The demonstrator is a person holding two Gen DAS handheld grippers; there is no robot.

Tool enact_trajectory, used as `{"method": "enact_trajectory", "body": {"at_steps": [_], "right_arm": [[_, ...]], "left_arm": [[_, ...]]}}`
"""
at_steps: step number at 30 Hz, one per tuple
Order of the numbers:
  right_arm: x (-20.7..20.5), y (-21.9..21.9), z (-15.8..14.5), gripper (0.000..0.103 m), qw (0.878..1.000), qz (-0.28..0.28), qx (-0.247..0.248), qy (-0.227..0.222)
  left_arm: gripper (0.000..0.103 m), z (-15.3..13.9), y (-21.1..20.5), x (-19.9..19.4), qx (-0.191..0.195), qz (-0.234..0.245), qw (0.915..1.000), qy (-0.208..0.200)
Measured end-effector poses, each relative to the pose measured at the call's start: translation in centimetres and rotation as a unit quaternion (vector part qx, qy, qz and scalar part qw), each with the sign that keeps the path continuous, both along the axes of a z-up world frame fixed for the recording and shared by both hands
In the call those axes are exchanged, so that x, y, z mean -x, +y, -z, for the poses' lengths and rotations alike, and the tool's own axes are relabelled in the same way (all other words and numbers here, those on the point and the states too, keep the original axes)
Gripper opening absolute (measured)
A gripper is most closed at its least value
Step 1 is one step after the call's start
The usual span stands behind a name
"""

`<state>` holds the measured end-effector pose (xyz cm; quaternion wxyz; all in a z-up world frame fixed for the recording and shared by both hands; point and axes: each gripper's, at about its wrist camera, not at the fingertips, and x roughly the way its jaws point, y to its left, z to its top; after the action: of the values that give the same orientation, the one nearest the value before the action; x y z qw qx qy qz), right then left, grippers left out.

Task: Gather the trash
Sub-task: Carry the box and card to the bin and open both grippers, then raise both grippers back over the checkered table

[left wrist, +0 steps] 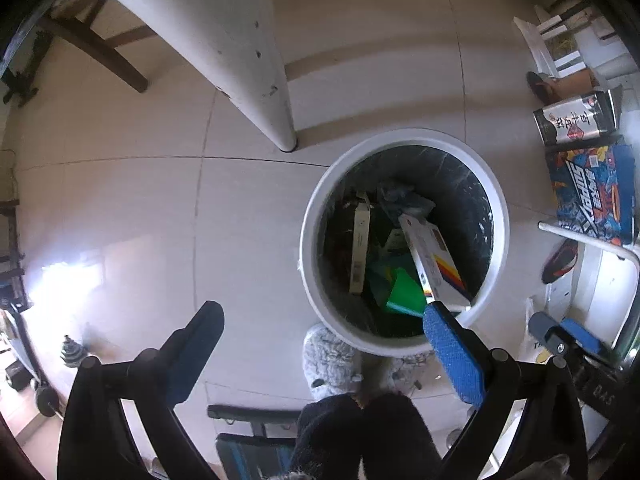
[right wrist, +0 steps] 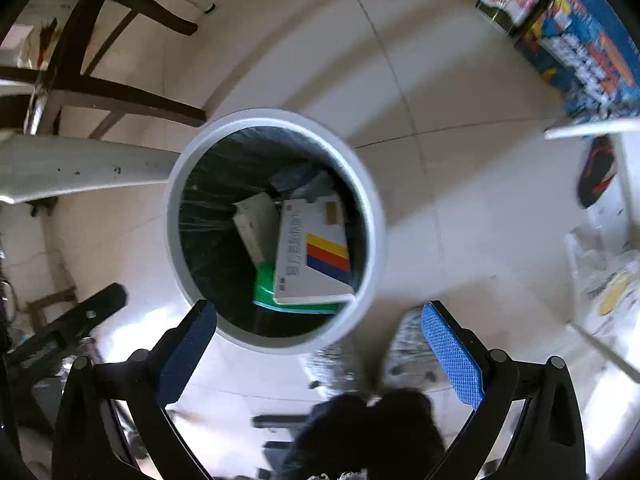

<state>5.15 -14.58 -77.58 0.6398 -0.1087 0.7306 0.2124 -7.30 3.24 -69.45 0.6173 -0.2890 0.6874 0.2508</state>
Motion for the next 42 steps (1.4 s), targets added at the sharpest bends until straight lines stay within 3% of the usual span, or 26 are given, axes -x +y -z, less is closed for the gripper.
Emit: {"method": "enact_trajectory", "body": {"at_steps": [5, 14, 34, 42], "right_arm": [[0.3, -0.2, -3.2, 0.103, 0.998, -0.024, 0.036, -0.034], [2.1, -0.6, -10.9, 0.103, 0.996, -0.053, 0.044, -0.049], [7.2, -3.5, -36.8, 0.103, 0.995, -0.050, -0.004, -0.082], [8.5, -3.9, -45.1, 0.103, 0.995, -0.050, -0.020, -0.088]], "left_arm": [[0.102, -2.9, -1.3, 0.2, 0.000, 0.011, 0.9999, 0.001], [0.102, -9.5, -3.7, 1.0, 0.008, 0.021, 0.9996, -0.015], [0.102, -31.1, -6.8, 4.5, -0.006, 0.047, 0.9960, -0.076], [0.102, -36.9, -6.9, 4.6, -0.012, 0.059, 0.9938, -0.094]]}}
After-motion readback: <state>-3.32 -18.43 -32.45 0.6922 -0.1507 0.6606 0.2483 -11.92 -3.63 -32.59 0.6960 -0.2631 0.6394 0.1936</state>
